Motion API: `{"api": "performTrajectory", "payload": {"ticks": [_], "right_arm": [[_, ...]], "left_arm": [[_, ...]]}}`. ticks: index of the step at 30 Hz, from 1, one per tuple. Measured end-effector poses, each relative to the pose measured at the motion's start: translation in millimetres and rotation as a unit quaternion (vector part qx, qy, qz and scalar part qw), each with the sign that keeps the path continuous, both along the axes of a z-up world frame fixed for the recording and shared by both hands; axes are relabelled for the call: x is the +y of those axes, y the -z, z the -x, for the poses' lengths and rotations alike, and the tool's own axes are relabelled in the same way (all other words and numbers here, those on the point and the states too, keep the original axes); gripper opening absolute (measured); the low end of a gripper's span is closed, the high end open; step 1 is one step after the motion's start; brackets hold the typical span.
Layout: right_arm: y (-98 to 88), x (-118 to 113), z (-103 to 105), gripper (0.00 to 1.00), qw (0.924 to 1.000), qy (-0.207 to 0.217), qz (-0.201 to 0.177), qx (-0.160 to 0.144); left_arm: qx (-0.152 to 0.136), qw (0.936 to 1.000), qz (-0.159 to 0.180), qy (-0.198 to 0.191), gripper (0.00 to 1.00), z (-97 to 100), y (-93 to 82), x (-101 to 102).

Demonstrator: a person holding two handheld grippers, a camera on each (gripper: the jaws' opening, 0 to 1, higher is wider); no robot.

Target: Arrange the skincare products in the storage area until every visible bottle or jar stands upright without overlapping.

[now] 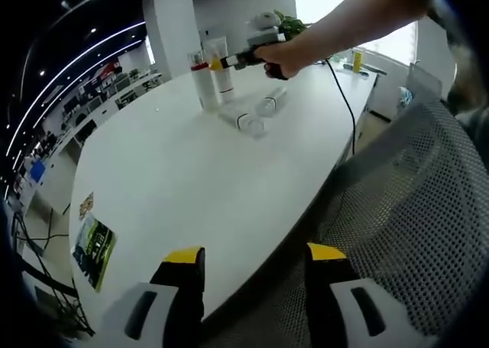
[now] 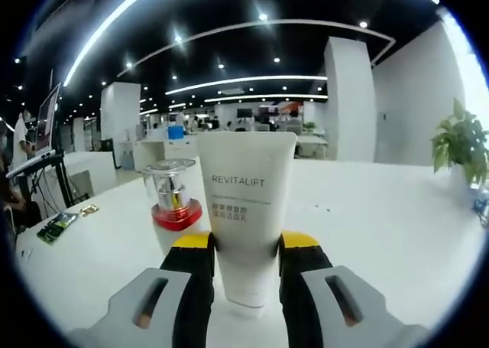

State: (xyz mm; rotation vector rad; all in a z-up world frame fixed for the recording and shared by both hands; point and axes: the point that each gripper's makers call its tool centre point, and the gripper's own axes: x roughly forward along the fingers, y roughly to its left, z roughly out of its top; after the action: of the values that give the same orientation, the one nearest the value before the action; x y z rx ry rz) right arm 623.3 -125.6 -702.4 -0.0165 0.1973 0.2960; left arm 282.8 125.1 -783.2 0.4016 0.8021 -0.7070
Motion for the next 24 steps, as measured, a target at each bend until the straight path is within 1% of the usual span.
{"api": "performTrajectory", "payload": {"ticks": [5,8,9,10,14,15,17,19,24], "right_arm": [[0.0,0.1,-3.2,0.32,0.9997,-0.012,0.001,0.021],[1.3,0.8,-1.6,0.33,0.9994,-0.017,0.002,0.03],[4.2,1.8,-0.6,0.34,0.999,-0.02,0.001,0.04],[12.3,3.4,1.5,0.36,0.9978,-0.027,0.002,0.06],[26.4,3.9,5.8,0.35,0.9955,-0.038,0.026,0.083],[27.5,2.6,4.1,0.34,0.996,-0.036,0.027,0.077],[27.3,0.6,3.6,0.3,0.9958,-0.038,0.031,0.077],[28.5,0.2,1.6,0.3,0.9953,-0.046,0.029,0.08],[29.8,0.7,0.2,0.3,0.9943,-0.048,0.031,0.09]], "left_arm": [[-0.005,1.0,-0.003,0.0,0.52,-1.1,-0.9,1.3],[-0.006,1.0,-0.005,0.002,0.52,-1.8,-1.1,1.3],[-0.007,1.0,-0.006,0.003,0.52,-1.7,-1.2,1.3],[-0.009,0.9999,-0.01,0.004,0.51,-1.7,-1.2,2.1],[-0.009,0.9998,-0.018,0.008,0.49,-1.0,-0.2,3.5],[-0.009,0.9998,-0.017,0.007,0.49,-1.2,-0.6,3.5],[-0.009,0.9998,-0.018,0.006,0.49,-1.3,-0.6,4.1],[-0.008,0.9998,-0.019,0.006,0.49,-1.1,-0.1,4.7],[-0.007,0.9997,-0.024,0.008,0.48,-0.6,0.8,6.0]]}}
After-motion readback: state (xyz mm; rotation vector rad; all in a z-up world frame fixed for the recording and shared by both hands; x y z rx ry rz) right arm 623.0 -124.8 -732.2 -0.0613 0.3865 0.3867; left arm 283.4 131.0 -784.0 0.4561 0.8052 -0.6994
